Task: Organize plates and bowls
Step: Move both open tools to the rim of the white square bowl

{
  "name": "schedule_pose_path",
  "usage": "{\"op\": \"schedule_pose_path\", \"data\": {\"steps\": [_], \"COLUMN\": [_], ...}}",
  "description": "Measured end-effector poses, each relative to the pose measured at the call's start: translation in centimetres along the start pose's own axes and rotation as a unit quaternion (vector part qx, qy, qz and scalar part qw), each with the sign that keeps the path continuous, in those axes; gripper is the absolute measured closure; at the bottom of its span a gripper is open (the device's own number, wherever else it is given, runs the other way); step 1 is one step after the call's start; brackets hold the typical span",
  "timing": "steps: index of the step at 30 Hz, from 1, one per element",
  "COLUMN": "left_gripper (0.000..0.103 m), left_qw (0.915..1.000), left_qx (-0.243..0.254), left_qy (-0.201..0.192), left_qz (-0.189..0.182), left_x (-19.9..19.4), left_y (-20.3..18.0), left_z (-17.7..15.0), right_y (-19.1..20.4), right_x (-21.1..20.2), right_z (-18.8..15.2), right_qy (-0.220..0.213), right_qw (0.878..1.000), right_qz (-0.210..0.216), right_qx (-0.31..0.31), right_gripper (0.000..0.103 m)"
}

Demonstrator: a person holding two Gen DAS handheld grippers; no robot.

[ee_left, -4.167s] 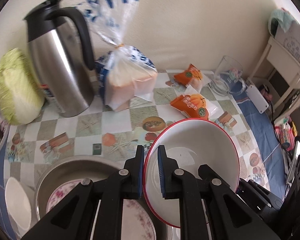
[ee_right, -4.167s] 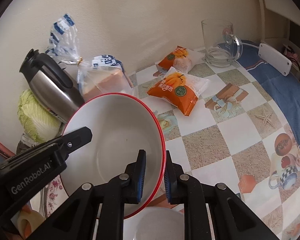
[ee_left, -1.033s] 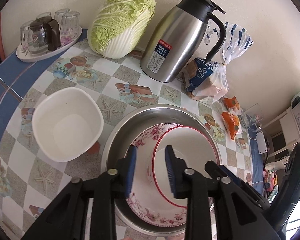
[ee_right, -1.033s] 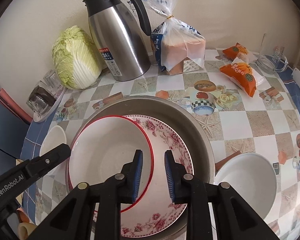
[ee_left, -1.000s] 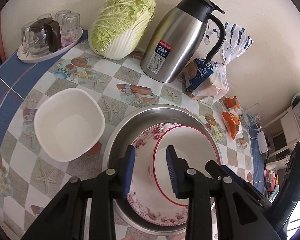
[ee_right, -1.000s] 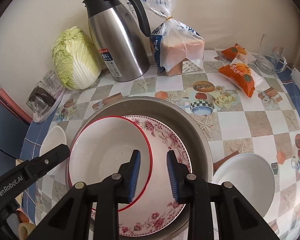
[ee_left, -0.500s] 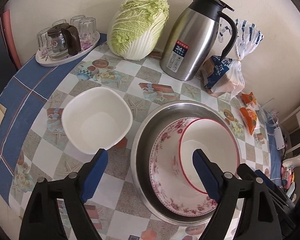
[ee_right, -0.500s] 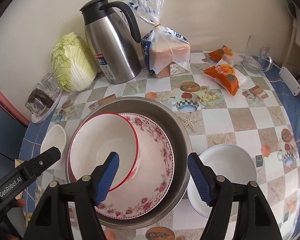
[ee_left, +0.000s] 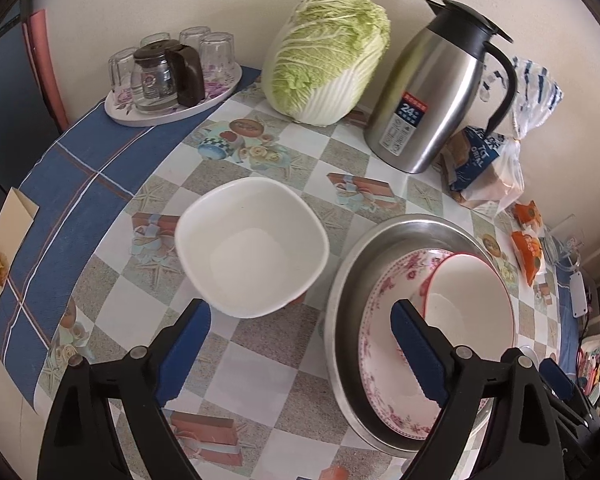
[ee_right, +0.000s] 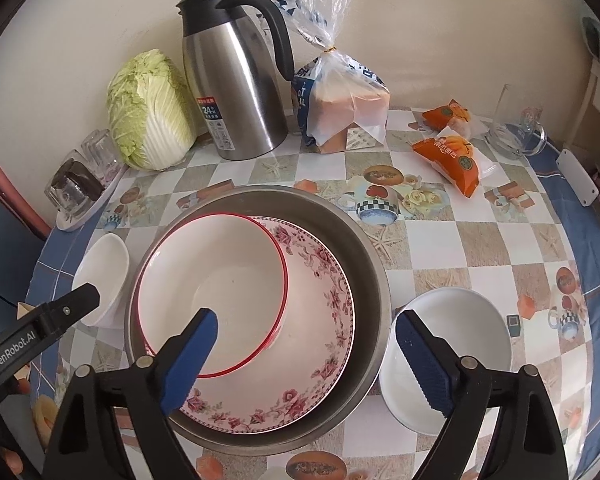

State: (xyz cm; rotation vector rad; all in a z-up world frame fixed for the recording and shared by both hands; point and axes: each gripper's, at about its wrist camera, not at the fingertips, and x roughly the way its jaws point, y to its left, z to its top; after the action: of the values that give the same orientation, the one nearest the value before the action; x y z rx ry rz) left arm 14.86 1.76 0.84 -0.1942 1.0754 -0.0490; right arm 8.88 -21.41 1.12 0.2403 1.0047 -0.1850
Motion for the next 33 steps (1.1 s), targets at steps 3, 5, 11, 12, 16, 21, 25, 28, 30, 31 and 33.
{"op": "schedule_pose_path", "data": {"steps": [3, 5, 11, 12, 16, 21, 25, 28, 30, 31, 33], "left_gripper": [0.011, 0.011, 0.011, 0.011, 0.011, 0.011, 0.011, 0.011, 0.011, 0.011, 0.011], "left_qw": [0.9999, 0.9997, 0.9988, 0.9986, 0.9976, 0.9965, 0.9949, 0.9928, 0.9907, 0.9899, 0.9889], "left_qx": [-0.016, -0.025, -0.049, -0.053, -0.068, -0.082, -0.097, -0.117, -0.133, -0.139, -0.145], "left_qy": [-0.001, -0.002, -0.006, -0.007, -0.010, -0.018, -0.026, -0.025, -0.023, -0.021, -0.020], "left_qz": [0.001, 0.005, 0.006, 0.006, 0.001, -0.007, -0.009, -0.013, -0.018, -0.020, -0.025], "left_x": [0.1, 0.2, 0.6, 0.7, 1.0, 1.3, 1.7, 2.3, 2.7, 3.0, 3.4], "left_y": [1.1, 1.9, 4.0, 4.3, 5.5, 6.8, 8.3, 9.6, 10.4, 10.8, 11.2], "left_z": [0.2, 0.4, 0.7, 0.8, 1.1, 1.5, 1.9, 2.1, 2.1, 2.0, 2.1], "right_y": [0.3, 0.5, 1.5, 1.5, 2.0, 3.2, 4.6, 6.3, 7.6, 8.3, 9.8], "right_x": [0.1, 0.2, 0.4, 0.4, 0.6, 0.9, 0.3, -0.4, -0.7, -0.7, -0.5], "right_z": [0.0, 0.0, 0.1, 0.2, 0.2, 0.2, 0.8, 1.7, 2.5, 2.8, 3.6], "right_qy": [-0.003, -0.007, -0.025, -0.028, -0.037, -0.042, -0.051, -0.061, -0.064, -0.061, -0.048], "right_qw": [1.000, 1.000, 1.000, 1.000, 0.999, 0.999, 0.998, 0.997, 0.996, 0.995, 0.994], "right_qz": [-0.006, -0.008, -0.004, -0.004, -0.001, 0.002, 0.018, 0.018, 0.026, 0.034, 0.052], "right_qx": [-0.004, -0.006, -0.012, -0.011, -0.008, -0.016, -0.026, -0.045, -0.062, -0.069, -0.079], "right_gripper": [0.002, 0.001, 0.000, 0.000, 0.000, 0.000, 0.000, 0.000, 0.000, 0.000, 0.000]}}
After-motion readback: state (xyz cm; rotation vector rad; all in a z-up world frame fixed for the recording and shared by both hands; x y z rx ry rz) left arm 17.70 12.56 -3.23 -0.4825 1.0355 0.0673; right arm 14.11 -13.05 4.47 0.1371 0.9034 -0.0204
